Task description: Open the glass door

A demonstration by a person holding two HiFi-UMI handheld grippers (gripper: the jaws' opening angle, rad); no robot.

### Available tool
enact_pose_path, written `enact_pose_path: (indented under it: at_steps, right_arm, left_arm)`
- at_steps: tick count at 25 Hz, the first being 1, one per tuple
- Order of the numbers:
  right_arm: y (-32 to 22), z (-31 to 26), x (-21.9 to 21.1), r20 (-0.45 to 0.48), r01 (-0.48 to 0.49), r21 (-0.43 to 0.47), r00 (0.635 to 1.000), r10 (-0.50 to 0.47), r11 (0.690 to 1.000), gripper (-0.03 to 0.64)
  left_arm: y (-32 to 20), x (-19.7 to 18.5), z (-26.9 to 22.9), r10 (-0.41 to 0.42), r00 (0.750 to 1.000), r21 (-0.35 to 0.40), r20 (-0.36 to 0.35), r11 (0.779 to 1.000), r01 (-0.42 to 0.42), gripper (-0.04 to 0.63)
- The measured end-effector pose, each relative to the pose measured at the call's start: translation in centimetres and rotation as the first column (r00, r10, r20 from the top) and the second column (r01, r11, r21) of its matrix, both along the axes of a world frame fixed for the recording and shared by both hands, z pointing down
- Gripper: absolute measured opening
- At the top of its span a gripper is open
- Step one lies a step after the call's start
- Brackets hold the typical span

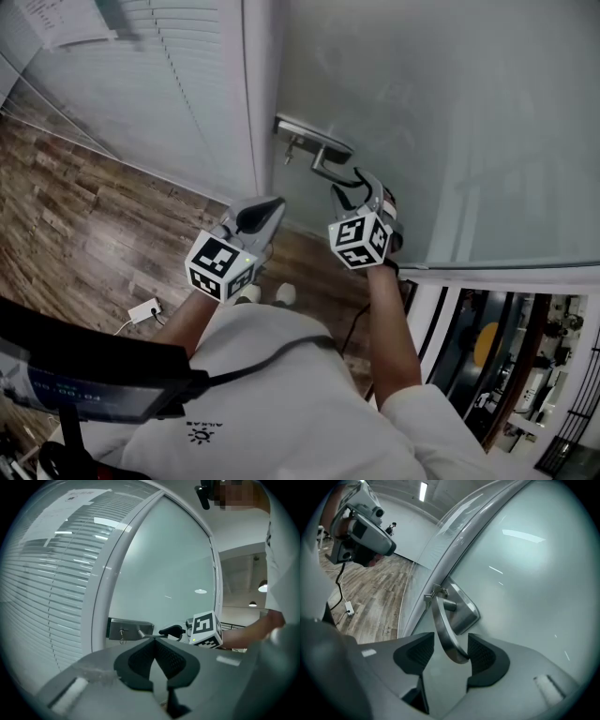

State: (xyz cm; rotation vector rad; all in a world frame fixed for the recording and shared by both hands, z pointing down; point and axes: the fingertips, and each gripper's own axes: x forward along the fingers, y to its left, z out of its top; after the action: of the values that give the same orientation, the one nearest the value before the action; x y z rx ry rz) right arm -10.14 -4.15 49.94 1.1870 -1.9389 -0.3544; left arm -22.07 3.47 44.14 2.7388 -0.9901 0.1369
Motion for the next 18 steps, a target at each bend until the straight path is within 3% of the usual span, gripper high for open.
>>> enact_pose_path:
  at_steps: [2,6,10,14,18]
  right_arm:
    - [-0.2,0.0,0.2,-0.019,-0.008,0.026,1.0,0.009,1.0,0.198]
    - [-0.2,0.1,0.4,0.005,-0.017,0.033,1.0,0.017,0.999,0.192]
    - [-0.5,0.6,0.4,0.128,-0.05,0.021,0.991,0.047,0.999,0.198]
    - [-0.8,2.0,0.2,0.314,-0.08,-0.033,0.945,0.087,0.996,0.198]
    - [-1.1,2.5,0.1,0.357,-0.072,-0.055,0.93,0.087,0.996,0.198]
  left_arm:
    - [0.2,-0.1,0.0,-0.001,1.0,-0.002,0.001,1.0,0.001,0.005]
    - [0.5,-0.3,0.0,-0.007,1.0,-0.002,0.008,1.0,0.007,0.005]
    - [0.8,-0.6,0.3,-0.012,1.0,-0.009,0.014,1.0,0.012,0.005]
    - [1.3,-0.8,0.7,-0.014,1.0,-0.017,0.02,1.0,0.014,0.005]
    - [1.6,-0.5,1.0,-0.015,1.0,-0.022,0.019,1.0,0.015,0.005]
